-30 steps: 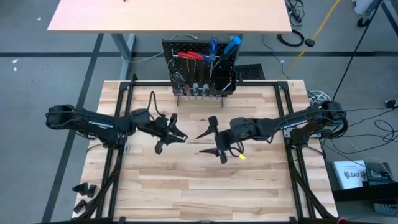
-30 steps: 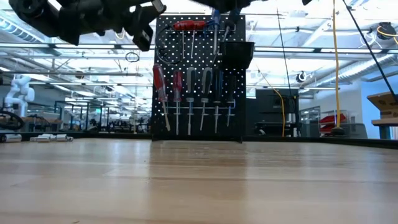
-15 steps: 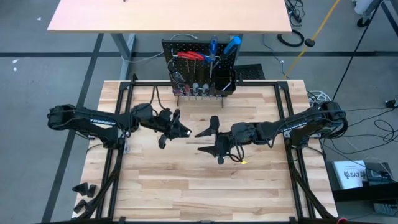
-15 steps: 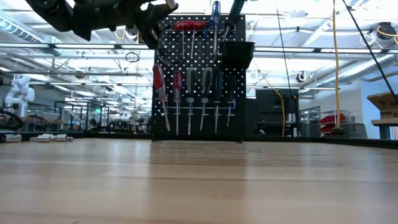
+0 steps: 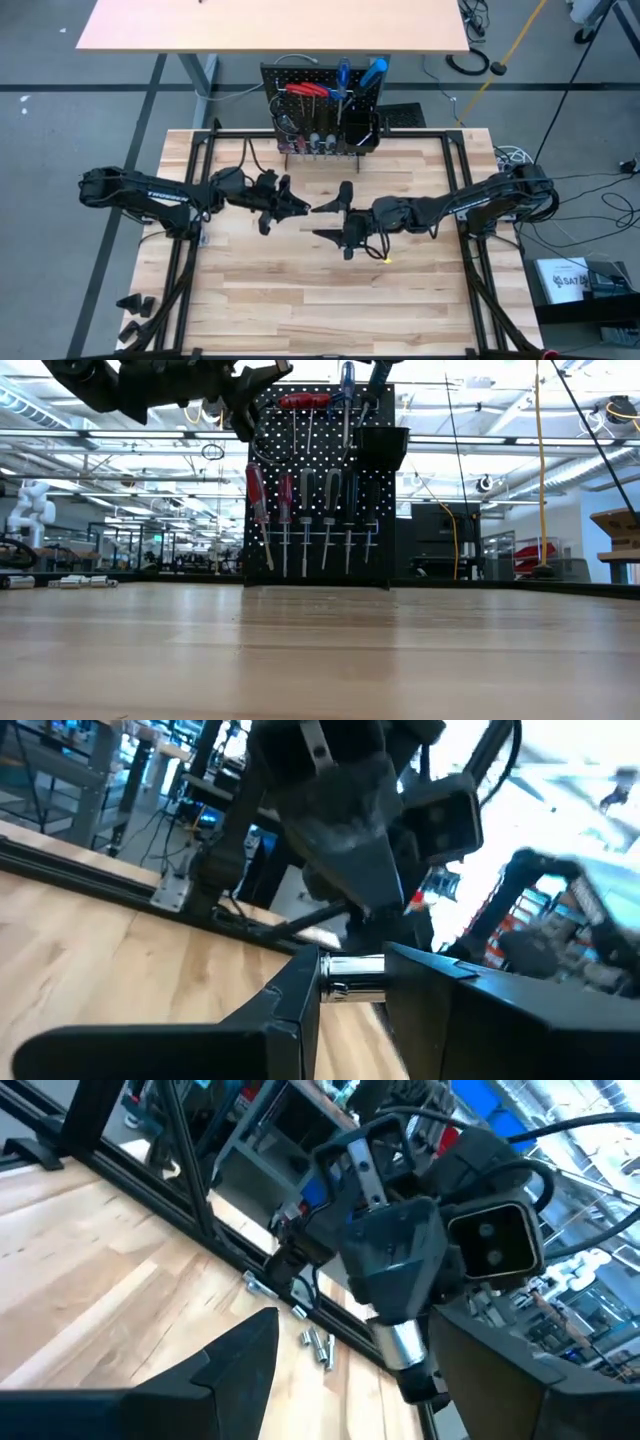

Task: Hang tools onto peg board
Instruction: Put the socket wrench into the black bin on the peg board

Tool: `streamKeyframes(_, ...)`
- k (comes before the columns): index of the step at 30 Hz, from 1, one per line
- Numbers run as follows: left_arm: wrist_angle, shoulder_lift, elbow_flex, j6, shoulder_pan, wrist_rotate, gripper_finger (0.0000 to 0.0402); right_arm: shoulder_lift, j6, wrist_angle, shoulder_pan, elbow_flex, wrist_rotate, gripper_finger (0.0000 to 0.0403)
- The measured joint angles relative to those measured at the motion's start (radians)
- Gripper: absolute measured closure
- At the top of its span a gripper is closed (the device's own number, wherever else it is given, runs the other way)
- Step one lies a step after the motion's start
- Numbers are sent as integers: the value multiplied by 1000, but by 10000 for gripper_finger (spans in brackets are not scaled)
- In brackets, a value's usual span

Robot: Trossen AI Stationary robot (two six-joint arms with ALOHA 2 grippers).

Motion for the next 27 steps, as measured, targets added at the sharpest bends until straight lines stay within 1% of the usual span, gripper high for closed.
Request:
streamKeyframes(2,16,7,0,-9,-12,-28,310,2,0,1,1,0,42,152)
streamKeyframes(4,30,18,0,-10,-28,-34,310,3,0,2,0,0,70,152)
streamKeyframes(11,39,102,75,-1,-73,-48,310,3,9,5,0,0,67,152)
streamKeyframes(16,39,148,116,-1,-74,-49,310,3,15,4,0,0,68,152)
streamKeyframes(25,14,153,117,-1,-59,-78,310,3,22,2,0,0,73,152)
streamKeyframes(27,9,153,117,0,-59,-77,310,3,22,0,0,0,90,152)
